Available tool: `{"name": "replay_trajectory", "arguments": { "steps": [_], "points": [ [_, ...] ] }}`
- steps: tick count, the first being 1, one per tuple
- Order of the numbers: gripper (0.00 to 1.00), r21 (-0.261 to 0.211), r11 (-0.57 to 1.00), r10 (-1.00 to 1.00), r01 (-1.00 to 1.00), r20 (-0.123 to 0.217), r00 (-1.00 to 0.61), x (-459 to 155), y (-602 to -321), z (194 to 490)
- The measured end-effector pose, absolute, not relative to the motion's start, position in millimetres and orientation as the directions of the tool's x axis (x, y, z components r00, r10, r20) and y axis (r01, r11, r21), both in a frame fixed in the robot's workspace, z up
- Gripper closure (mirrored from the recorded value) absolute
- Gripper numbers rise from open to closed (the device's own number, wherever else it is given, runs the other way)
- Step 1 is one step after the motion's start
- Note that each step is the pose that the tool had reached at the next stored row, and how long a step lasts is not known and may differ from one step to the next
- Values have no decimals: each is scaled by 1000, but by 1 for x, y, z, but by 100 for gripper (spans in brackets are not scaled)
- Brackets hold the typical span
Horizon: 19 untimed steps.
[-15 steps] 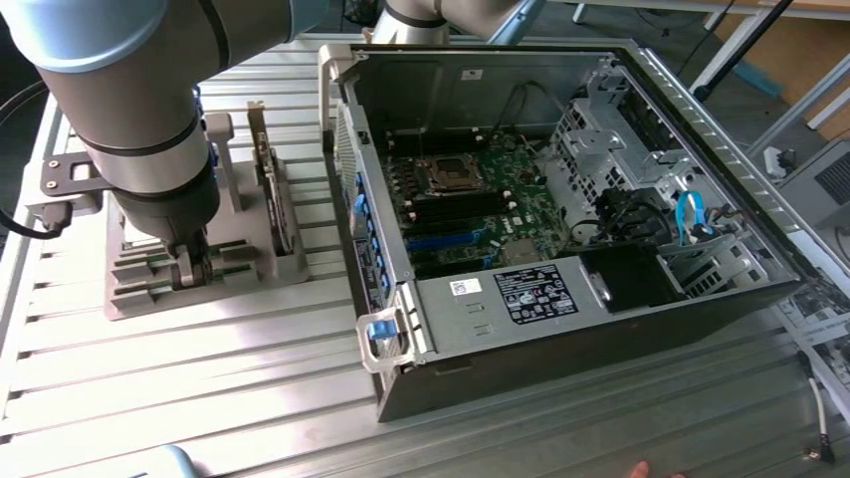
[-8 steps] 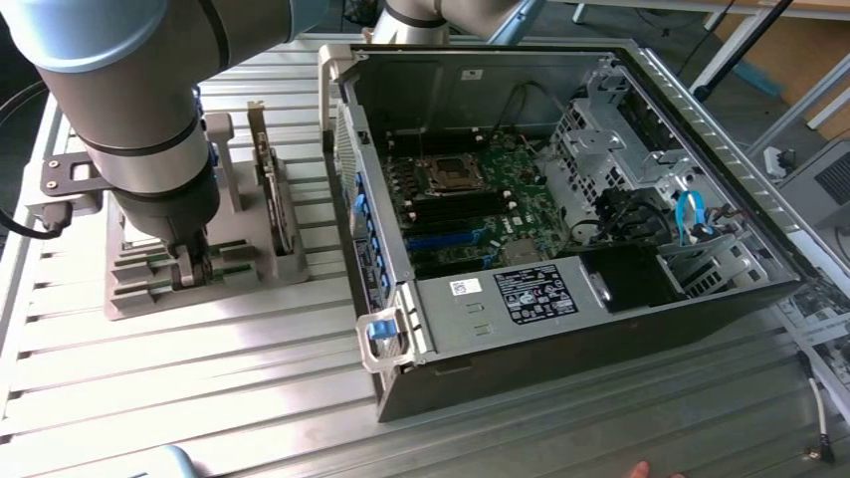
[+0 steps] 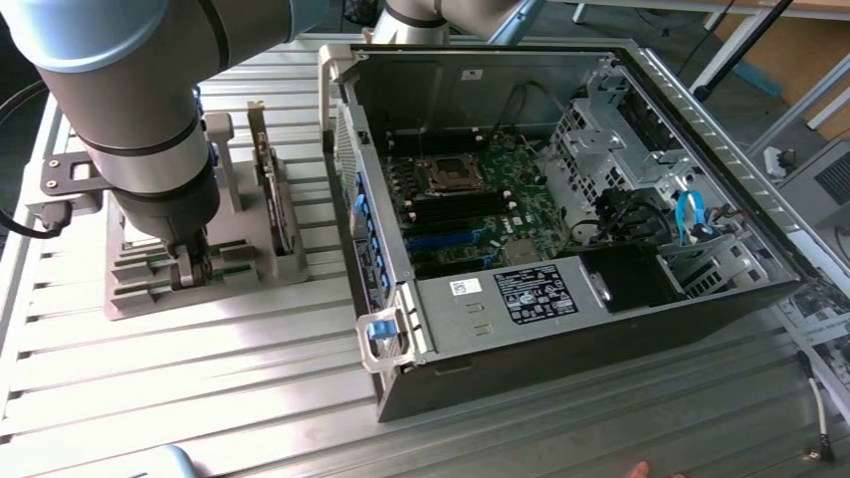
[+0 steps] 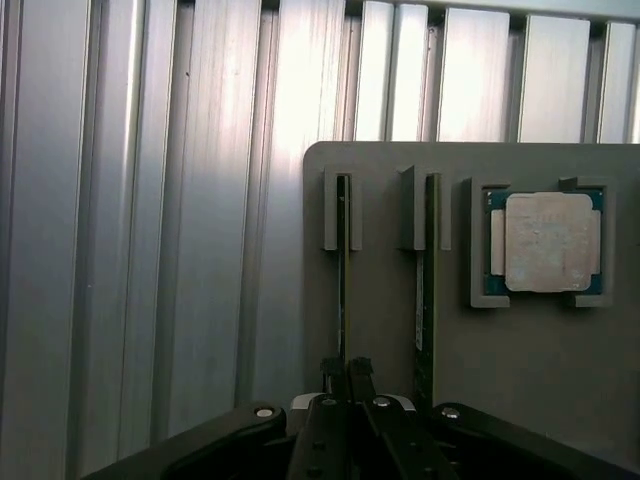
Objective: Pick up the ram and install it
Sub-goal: 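Pick up the ram and move it above insertion slot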
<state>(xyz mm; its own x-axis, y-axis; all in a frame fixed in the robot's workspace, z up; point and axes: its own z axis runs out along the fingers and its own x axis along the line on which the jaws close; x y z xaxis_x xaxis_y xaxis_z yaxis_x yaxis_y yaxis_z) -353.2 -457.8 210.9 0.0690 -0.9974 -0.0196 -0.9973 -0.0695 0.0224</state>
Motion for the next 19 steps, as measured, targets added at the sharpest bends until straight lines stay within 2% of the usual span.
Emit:
{"name": "replay_trajectory", "arguments": {
  "steps": [19],
  "points": [
    [88,22,-25,-1000,-999,-20,25,-353,-458,216]
  ]
}}
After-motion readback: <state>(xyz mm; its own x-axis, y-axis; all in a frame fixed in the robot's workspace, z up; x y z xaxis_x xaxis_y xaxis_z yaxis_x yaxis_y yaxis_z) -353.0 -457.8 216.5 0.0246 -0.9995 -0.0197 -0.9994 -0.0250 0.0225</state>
